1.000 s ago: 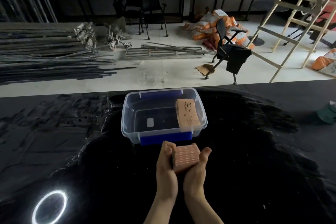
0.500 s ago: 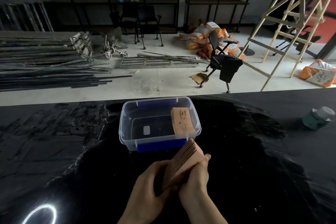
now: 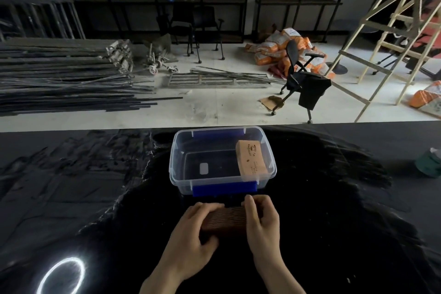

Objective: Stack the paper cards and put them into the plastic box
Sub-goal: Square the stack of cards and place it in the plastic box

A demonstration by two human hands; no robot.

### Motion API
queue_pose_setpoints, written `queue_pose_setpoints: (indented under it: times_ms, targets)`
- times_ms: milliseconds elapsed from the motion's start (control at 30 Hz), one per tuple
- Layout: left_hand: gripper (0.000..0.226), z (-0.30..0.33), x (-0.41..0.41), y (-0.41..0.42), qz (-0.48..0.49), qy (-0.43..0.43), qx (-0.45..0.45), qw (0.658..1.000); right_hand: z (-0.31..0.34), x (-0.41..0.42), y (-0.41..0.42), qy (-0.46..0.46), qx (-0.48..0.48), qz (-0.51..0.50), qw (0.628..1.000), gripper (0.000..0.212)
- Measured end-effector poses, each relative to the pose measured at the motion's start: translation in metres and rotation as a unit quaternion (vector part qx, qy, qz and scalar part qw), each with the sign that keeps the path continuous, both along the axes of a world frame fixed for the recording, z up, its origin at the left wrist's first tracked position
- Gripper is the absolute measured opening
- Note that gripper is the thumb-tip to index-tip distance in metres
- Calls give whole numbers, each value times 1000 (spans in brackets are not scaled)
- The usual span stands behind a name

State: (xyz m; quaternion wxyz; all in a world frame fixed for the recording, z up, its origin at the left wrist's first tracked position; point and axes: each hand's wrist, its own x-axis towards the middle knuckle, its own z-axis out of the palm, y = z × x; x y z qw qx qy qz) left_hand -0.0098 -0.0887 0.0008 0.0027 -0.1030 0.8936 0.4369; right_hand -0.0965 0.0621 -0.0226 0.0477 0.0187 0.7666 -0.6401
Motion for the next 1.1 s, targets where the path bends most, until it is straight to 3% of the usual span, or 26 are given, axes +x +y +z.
queue_pose_setpoints:
  times_ms: [67,133,200,267,467,667,800,1100]
  targets:
    - [65,-2,0,14,87,22,183,979,1,2,-4,-6,-7,8,1000,16]
    - [45,0,-5,37,206,56,313,925,0,8,-6,-4,-10,14,1000,20]
    - [26,3,-17,56,326,105,316,885,1,11,-5,-4,-16,11,1000,28]
    - [25,10,-26,62,373,146,301,865,4,12,-3,-3,-29,1,1000,38]
    - [30,-5,-17,51,347,131,207,905,3,18,-6,45,33,7,998,35]
    - [31,4,-23,59,409,156,286,852,3,15,-9,51,20,-2,998,33]
    - [27,-9,-18,58,375,158,178,896,1,15,-6,72,35,17,997,30]
    - [26,-10,-13,53,318,128,162,925,-4,13,-3,65,49,13,997,31]
